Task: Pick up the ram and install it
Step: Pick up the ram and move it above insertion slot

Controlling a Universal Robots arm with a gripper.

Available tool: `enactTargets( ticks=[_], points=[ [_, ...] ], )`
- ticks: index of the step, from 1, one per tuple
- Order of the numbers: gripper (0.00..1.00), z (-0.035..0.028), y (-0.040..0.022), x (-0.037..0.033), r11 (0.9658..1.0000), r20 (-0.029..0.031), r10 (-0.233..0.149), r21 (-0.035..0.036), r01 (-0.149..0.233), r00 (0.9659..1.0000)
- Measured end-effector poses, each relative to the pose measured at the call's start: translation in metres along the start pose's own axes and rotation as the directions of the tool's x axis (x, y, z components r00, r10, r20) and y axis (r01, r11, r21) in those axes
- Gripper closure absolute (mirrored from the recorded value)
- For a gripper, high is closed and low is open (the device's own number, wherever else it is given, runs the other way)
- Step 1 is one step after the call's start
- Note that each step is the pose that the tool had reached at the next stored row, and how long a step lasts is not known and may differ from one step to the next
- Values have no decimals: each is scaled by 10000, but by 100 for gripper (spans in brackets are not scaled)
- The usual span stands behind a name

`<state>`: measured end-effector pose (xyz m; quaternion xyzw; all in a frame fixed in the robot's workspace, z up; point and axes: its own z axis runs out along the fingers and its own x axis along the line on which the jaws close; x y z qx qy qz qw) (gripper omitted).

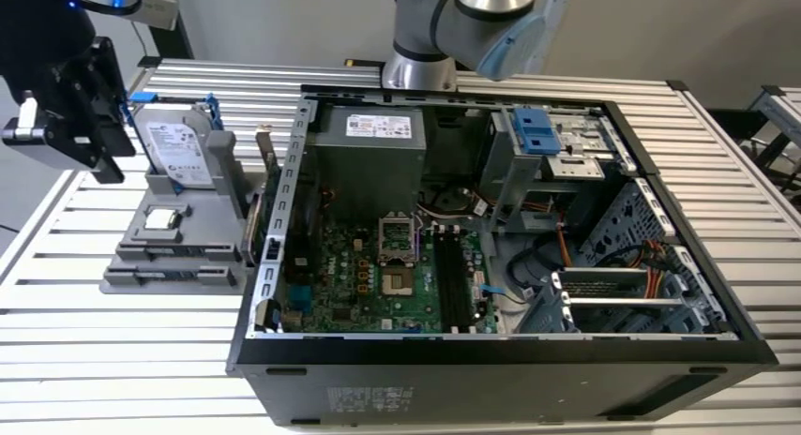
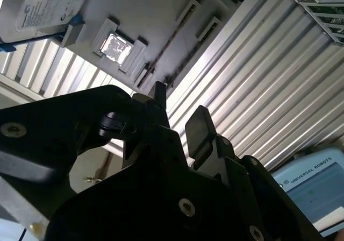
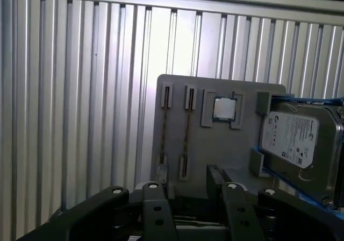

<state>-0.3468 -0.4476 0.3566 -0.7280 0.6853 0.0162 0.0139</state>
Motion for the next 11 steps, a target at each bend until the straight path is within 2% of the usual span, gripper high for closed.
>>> enactTargets(
  ticks=[6, 11],
  points=[
    [0, 56, 3, 1, 9999, 2, 124, -4, -124, 9999],
    [0, 59, 3, 2, 9999, 1, 136, -5, -136, 9999]
  ],
)
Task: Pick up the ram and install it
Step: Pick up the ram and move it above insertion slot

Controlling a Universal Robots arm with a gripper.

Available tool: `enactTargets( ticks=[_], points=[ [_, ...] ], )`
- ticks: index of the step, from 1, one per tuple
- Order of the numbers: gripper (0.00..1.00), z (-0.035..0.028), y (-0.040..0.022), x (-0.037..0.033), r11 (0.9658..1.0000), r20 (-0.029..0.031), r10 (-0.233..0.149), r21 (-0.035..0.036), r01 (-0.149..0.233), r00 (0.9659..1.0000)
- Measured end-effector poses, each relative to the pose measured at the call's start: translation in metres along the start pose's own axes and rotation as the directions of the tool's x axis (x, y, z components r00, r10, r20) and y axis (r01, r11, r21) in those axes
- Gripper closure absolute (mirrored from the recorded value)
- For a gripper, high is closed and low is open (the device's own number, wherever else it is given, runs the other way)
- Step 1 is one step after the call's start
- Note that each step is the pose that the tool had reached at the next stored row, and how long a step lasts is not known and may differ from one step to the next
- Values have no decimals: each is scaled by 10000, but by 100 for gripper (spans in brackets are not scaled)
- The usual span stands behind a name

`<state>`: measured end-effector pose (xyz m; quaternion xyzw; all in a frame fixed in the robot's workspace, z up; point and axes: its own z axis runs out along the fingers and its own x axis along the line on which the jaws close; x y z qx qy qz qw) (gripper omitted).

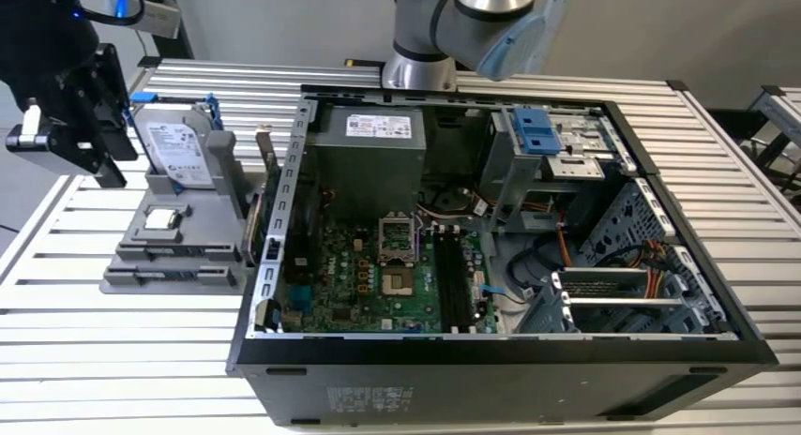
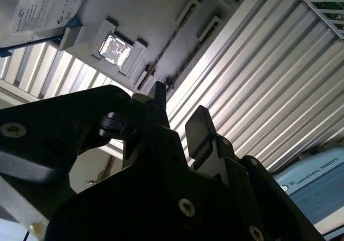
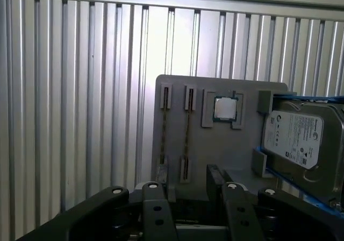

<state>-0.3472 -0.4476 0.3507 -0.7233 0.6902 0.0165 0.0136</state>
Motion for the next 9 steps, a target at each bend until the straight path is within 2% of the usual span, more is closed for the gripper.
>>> enactTargets(
  ticks=[4, 9],
  points=[
    [0, 38, 0, 2, 10000, 0, 4, 1, -4, 10000],
    [0, 128, 0, 5, 10000, 2, 5, -9, -5, 10000]
  ],
)
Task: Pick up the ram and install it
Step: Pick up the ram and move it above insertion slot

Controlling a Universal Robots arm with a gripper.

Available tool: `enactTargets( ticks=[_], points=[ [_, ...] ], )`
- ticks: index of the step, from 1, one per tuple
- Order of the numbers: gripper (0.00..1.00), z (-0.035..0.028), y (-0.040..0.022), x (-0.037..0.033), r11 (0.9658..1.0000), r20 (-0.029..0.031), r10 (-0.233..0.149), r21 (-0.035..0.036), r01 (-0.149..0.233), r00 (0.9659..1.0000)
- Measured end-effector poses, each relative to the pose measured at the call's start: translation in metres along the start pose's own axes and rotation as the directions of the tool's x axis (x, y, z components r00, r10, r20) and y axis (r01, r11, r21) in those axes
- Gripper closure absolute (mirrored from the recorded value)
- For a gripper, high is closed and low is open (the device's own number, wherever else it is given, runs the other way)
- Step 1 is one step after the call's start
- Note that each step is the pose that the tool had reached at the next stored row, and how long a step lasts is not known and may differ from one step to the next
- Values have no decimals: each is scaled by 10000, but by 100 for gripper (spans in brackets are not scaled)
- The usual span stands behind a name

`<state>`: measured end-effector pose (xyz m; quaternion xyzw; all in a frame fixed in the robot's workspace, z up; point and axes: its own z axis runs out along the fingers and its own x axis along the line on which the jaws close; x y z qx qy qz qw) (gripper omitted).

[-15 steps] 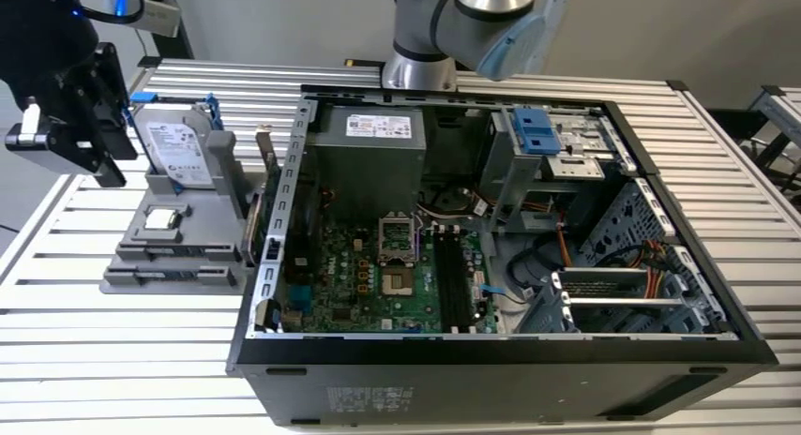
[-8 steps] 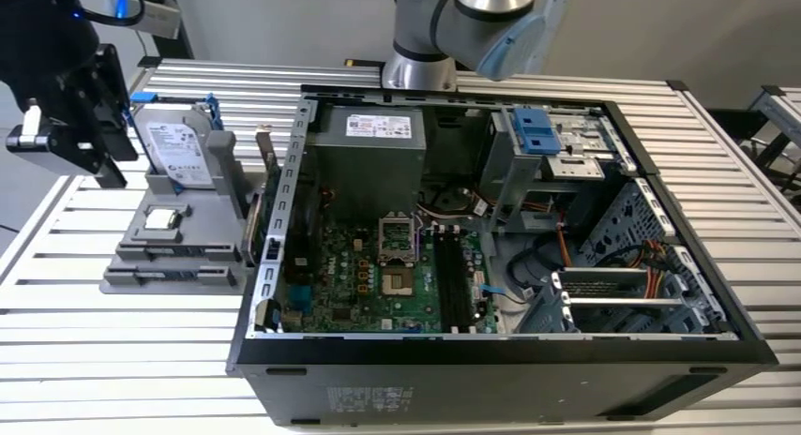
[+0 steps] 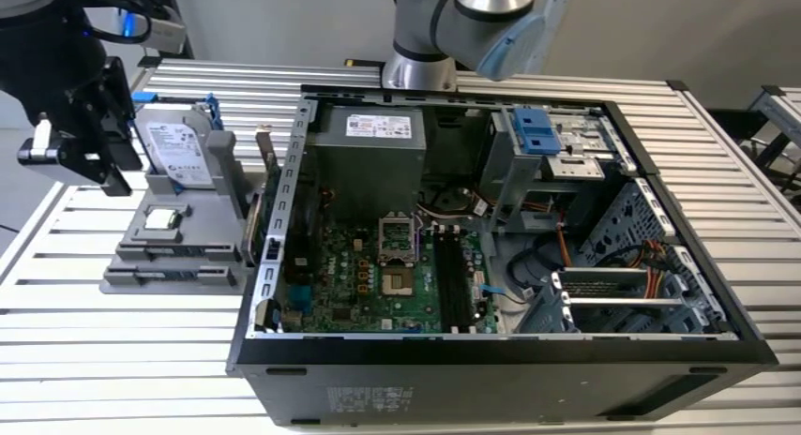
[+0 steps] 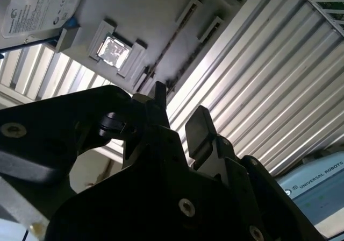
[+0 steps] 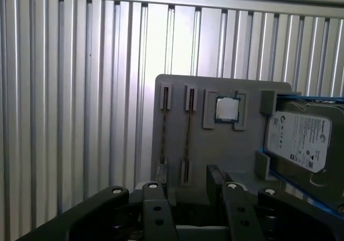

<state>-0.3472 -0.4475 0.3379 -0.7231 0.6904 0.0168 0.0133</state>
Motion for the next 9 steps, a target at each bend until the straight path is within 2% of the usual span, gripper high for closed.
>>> enactTargets(
  ticks=[9],
  points=[
    [0, 156, 0, 3, 10000, 1, 1, -27, -1, 10000]
  ],
)
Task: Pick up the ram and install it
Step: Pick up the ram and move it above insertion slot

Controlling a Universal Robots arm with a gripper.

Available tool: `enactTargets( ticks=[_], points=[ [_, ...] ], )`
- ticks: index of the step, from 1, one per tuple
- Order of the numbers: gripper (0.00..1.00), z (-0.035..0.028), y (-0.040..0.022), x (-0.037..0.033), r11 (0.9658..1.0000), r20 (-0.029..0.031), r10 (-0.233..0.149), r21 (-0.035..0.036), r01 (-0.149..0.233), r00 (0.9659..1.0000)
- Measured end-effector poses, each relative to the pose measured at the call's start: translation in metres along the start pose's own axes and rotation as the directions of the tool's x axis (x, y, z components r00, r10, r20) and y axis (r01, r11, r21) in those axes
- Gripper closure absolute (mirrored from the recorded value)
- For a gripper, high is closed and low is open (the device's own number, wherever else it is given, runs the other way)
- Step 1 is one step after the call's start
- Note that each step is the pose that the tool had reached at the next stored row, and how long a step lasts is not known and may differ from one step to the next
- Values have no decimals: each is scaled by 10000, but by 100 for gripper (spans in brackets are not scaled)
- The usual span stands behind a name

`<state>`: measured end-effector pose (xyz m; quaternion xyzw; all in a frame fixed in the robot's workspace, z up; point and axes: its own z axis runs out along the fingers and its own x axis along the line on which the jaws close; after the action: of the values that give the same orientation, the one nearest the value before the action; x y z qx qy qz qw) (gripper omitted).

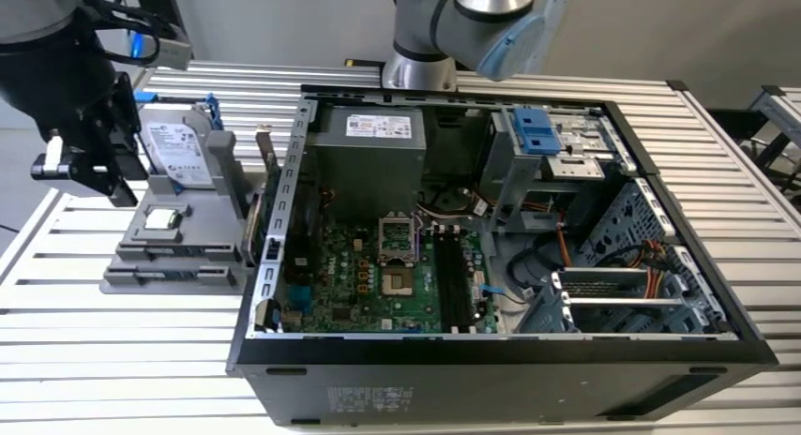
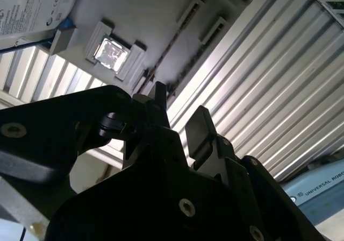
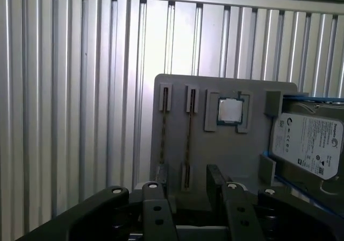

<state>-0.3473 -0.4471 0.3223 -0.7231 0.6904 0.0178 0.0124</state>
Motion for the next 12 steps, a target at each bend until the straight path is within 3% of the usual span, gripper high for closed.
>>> enactTargets(
  ticks=[12],
  points=[
    [0, 171, -1, 6, 10000, 1, 1, -14, -1, 10000]
  ],
)
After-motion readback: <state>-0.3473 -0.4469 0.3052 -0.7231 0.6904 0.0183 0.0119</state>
